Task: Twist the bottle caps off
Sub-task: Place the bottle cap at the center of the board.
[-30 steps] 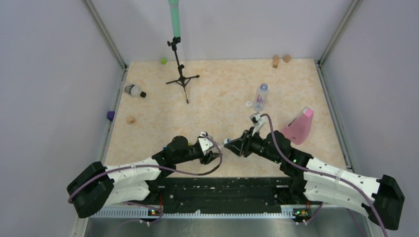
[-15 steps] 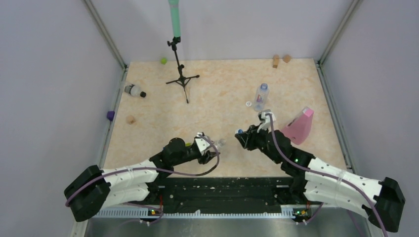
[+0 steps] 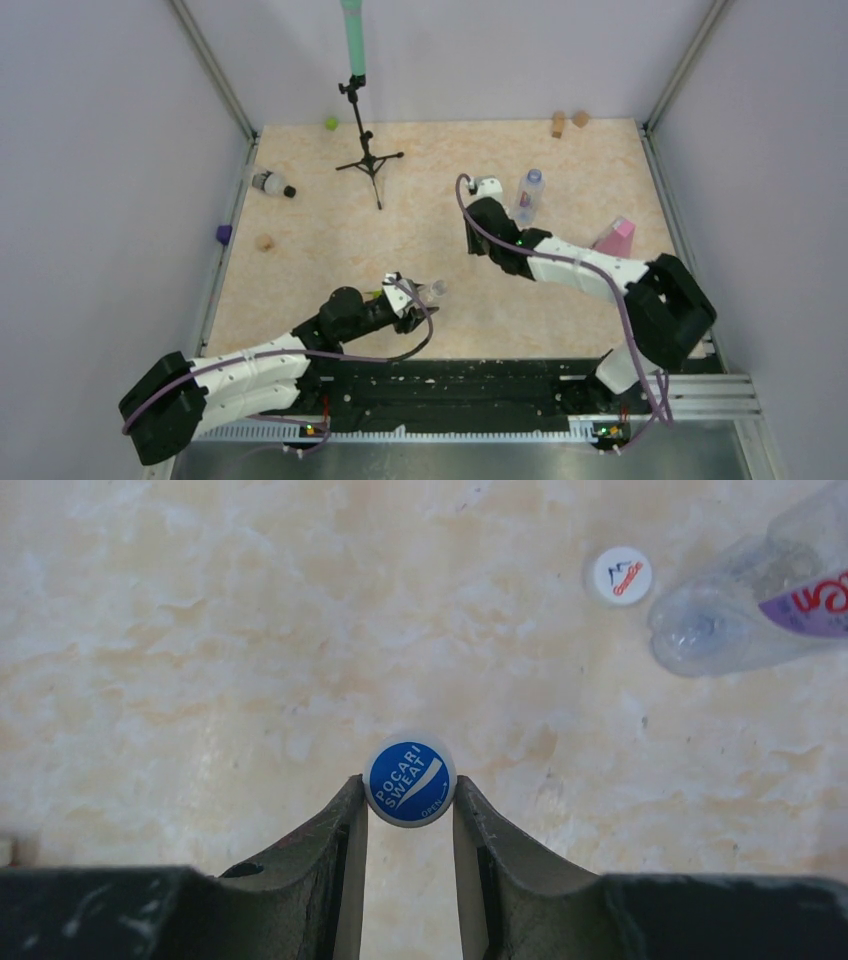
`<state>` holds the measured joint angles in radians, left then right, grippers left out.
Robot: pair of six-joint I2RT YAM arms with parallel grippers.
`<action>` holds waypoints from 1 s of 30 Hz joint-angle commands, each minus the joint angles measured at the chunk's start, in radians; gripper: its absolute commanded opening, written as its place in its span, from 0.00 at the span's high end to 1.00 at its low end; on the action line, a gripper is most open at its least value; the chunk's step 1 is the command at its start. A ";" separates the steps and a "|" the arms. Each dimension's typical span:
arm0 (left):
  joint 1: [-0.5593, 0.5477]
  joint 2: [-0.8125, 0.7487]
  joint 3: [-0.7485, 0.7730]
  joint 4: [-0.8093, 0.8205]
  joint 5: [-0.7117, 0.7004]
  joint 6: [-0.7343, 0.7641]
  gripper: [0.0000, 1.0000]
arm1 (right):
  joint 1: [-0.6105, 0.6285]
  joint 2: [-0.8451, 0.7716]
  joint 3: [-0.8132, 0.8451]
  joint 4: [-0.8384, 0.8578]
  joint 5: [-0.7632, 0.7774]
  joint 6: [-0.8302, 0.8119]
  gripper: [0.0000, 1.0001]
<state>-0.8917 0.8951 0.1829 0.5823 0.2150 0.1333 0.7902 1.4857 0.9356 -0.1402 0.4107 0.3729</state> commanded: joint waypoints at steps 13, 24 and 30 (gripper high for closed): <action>0.002 -0.036 -0.045 0.076 -0.021 0.032 1.00 | -0.175 0.436 0.344 0.023 -0.069 -0.026 0.82; 0.007 -0.026 -0.042 0.074 -0.010 0.034 1.00 | -0.215 0.522 0.433 0.011 -0.107 -0.027 0.70; 0.008 -0.031 -0.042 0.061 -0.003 0.024 1.00 | -0.215 0.481 0.433 0.003 -0.155 -0.062 0.50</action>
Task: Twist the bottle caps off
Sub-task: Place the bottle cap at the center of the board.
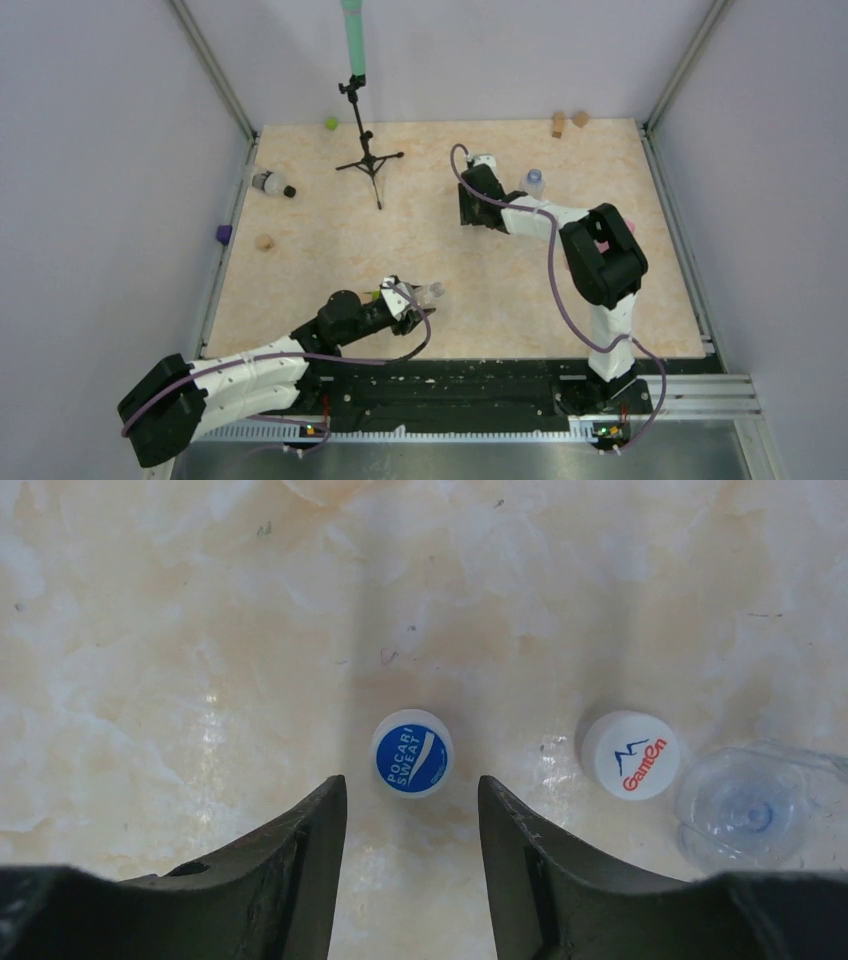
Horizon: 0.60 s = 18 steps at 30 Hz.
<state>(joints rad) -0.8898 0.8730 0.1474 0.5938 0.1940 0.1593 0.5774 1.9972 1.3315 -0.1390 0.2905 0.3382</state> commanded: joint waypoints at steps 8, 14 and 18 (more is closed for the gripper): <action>0.006 -0.046 -0.010 0.018 0.008 -0.022 1.00 | 0.002 -0.220 -0.053 -0.033 -0.122 -0.024 0.48; 0.006 -0.068 -0.021 0.010 -0.018 -0.029 1.00 | 0.041 -0.488 -0.293 0.066 -0.324 0.015 0.48; 0.006 -0.079 -0.032 0.022 -0.028 -0.029 1.00 | 0.057 -0.686 -0.504 0.209 -0.452 0.123 0.48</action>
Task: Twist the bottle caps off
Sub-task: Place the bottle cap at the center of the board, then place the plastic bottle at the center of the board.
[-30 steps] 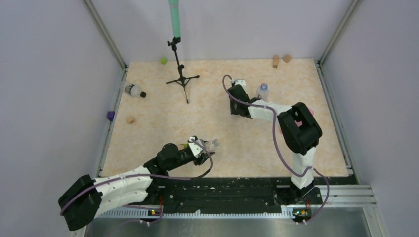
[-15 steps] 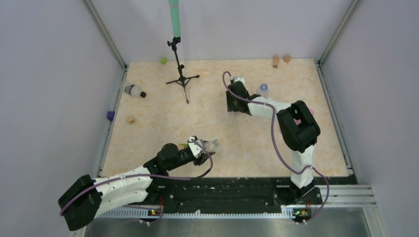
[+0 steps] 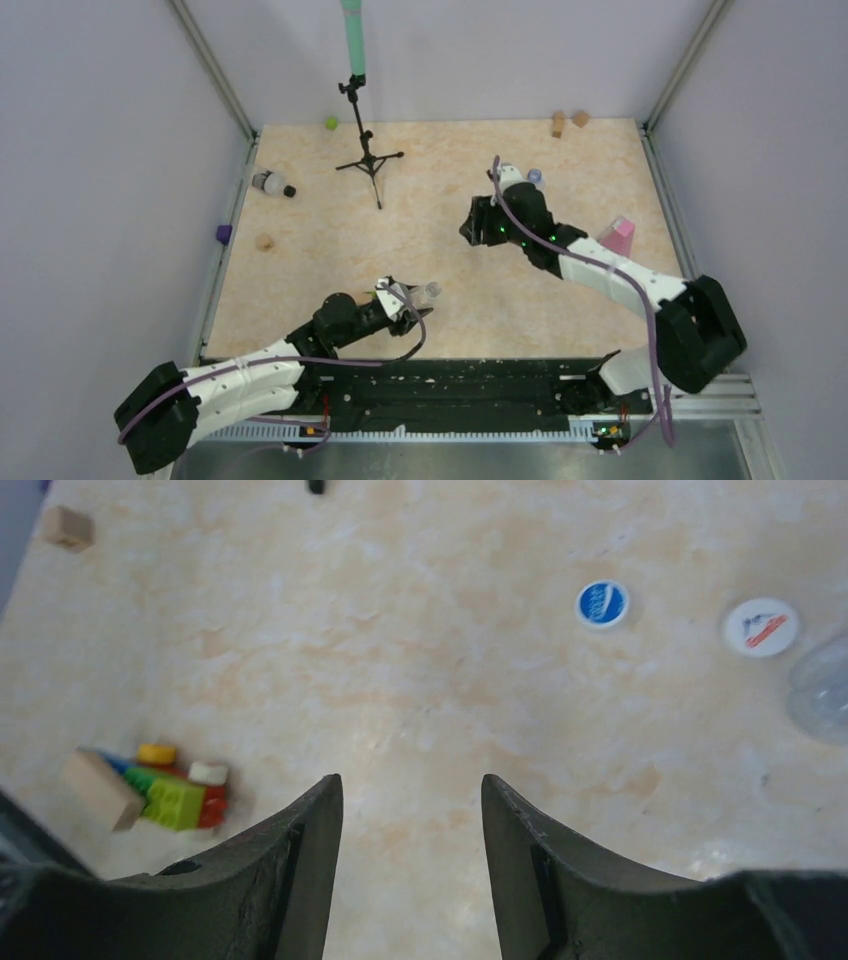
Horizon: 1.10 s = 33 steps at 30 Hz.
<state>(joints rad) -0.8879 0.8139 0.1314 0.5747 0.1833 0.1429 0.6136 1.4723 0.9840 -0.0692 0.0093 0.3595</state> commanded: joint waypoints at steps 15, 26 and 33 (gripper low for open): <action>0.006 0.104 0.042 0.078 0.040 -0.020 1.00 | 0.335 -0.533 -0.436 0.404 -0.119 0.227 0.46; 0.006 0.110 0.053 0.057 0.053 -0.018 1.00 | 0.421 -0.392 -0.371 0.338 -0.028 0.187 0.46; 0.006 0.093 0.042 0.051 0.036 -0.017 1.00 | 0.441 -0.367 -0.365 0.332 -0.012 0.178 0.56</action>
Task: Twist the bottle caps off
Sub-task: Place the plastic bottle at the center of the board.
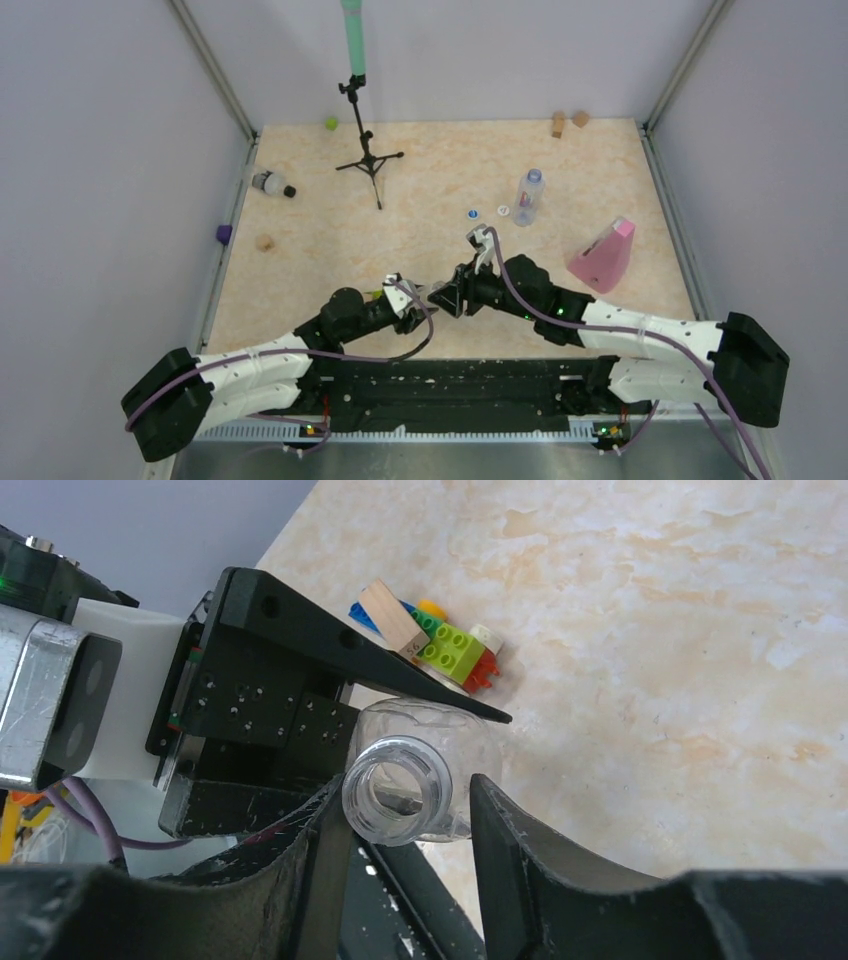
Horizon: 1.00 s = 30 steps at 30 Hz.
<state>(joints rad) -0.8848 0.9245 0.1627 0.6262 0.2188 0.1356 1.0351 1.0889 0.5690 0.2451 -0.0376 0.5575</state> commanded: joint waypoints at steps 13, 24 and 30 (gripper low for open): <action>0.003 -0.035 -0.010 0.016 -0.045 -0.028 0.61 | 0.041 0.017 0.061 0.012 0.100 -0.045 0.86; 0.003 -0.081 -0.018 0.033 -0.030 -0.049 0.25 | 0.041 -0.119 0.044 -0.086 0.324 -0.060 0.92; 0.003 -0.103 -0.033 0.033 -0.034 -0.047 0.23 | 0.040 -0.228 0.038 -0.145 0.433 -0.089 0.94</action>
<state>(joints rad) -0.8837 0.8394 0.1509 0.6212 0.1764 0.0986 1.0733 0.9321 0.5789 0.1249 0.2703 0.5041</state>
